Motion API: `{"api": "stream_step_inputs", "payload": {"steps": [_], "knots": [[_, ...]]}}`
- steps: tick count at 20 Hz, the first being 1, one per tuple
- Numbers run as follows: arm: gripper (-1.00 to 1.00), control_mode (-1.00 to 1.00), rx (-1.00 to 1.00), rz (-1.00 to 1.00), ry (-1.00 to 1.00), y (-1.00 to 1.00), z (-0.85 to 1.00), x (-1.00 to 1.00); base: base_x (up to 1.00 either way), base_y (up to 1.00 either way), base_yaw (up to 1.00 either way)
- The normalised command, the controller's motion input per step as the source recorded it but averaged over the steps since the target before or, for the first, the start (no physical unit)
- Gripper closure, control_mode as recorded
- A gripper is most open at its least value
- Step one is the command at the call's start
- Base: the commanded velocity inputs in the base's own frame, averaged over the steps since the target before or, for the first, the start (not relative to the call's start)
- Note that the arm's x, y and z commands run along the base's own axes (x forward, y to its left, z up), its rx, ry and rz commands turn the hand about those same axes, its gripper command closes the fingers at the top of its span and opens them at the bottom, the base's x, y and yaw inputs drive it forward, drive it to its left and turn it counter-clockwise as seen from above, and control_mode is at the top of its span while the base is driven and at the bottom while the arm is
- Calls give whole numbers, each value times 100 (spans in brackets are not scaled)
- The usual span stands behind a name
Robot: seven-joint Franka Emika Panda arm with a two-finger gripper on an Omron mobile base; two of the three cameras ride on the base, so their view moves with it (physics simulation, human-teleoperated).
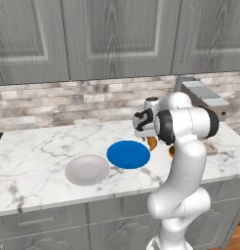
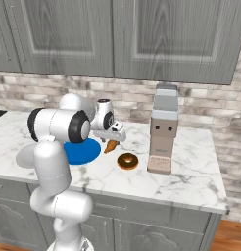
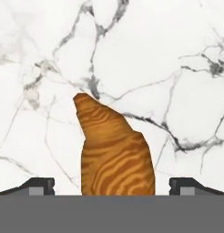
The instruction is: Place the pastries on the plates.
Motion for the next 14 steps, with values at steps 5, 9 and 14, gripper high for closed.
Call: {"api": "stream_step_inputs", "payload": {"steps": [5,9,14], "knots": [[-100,-100,0,-2,1,0,-21,0,0,0,0],[100,-100,0,-1,0,0,-15,0,0,0,0],[100,-100,0,0,0,0,-1,0,0,0,0]]}}
